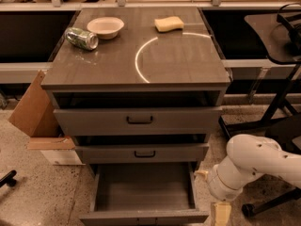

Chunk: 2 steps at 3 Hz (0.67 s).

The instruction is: Close bottom drawer

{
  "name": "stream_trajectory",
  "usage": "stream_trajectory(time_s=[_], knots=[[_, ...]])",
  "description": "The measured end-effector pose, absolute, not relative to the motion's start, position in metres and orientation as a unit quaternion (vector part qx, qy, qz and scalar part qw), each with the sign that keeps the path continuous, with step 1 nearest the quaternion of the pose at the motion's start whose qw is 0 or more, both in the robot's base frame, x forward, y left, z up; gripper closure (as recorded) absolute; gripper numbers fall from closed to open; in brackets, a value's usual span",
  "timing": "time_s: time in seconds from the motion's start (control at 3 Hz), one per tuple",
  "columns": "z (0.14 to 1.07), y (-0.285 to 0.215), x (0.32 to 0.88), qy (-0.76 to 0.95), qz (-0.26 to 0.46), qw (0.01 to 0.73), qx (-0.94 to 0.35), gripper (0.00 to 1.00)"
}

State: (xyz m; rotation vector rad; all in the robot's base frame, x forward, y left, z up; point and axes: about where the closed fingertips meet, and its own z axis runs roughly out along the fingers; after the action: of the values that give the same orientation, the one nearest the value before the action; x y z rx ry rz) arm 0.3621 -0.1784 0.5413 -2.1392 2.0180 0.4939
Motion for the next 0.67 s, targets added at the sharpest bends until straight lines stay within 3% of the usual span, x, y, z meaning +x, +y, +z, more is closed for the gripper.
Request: stream_trajectory(time_s=[0.67], knots=[[0.503,-0.17,0.363,0.643,0.175,0.085,-0.74,0.0]])
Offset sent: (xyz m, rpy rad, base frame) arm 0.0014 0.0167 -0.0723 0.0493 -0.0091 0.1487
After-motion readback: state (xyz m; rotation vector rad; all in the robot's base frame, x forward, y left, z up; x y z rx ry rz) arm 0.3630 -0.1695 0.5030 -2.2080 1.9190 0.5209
